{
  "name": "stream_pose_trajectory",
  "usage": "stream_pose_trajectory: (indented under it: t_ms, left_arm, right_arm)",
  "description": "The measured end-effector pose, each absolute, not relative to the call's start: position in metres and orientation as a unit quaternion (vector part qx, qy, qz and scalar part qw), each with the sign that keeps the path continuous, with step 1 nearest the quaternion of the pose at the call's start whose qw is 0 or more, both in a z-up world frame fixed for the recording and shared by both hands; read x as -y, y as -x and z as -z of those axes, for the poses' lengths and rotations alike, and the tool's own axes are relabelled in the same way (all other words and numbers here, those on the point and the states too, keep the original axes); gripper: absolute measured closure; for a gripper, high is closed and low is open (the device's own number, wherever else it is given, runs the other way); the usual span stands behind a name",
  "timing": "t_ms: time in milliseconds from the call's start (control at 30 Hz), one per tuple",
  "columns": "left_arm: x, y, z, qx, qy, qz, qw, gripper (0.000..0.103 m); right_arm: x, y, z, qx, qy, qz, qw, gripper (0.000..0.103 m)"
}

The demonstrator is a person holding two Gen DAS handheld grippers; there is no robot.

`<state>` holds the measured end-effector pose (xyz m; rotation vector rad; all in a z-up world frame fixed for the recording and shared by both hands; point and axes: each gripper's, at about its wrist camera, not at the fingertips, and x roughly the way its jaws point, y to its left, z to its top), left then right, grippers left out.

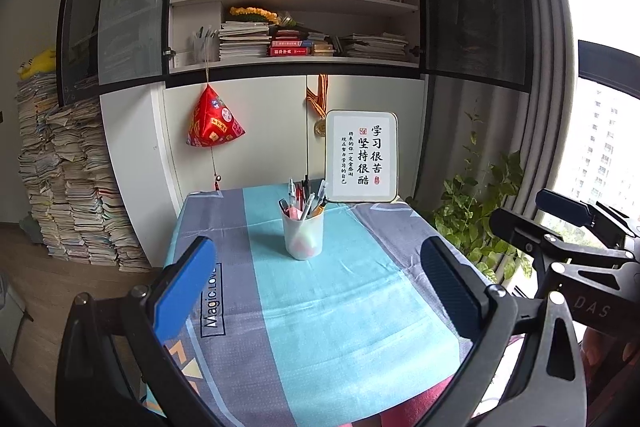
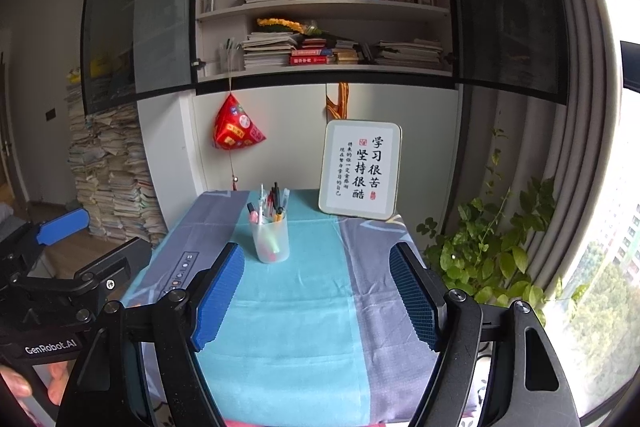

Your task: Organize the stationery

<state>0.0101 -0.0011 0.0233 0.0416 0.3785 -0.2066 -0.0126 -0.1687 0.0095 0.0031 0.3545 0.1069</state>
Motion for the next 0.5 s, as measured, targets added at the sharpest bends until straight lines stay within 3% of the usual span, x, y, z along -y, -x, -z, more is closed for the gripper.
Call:
stream_pose_trajectory:
  t_ms: [67, 133, 500]
  left_arm:
    - [0.002, -0.007, -0.028, -0.182, -0.024, 0.103, 0.978, 0.001]
    - [0.003, -0.004, -0.030, -0.178, -0.027, 0.102, 0.978, 0.001]
    - [0.002, 0.000, -0.030, -0.177, -0.029, 0.108, 0.978, 0.001]
  right_arm:
    - [0.170, 0.017, -0.014, -0.169, -0.002, -0.050, 0.984, 0.027]
    - [0.170, 0.021, -0.018, -0.165, -0.002, -0.045, 0.985, 0.020]
    - [0.171, 0.026, -0.018, -0.163, -0.008, -0.046, 0.986, 0.019]
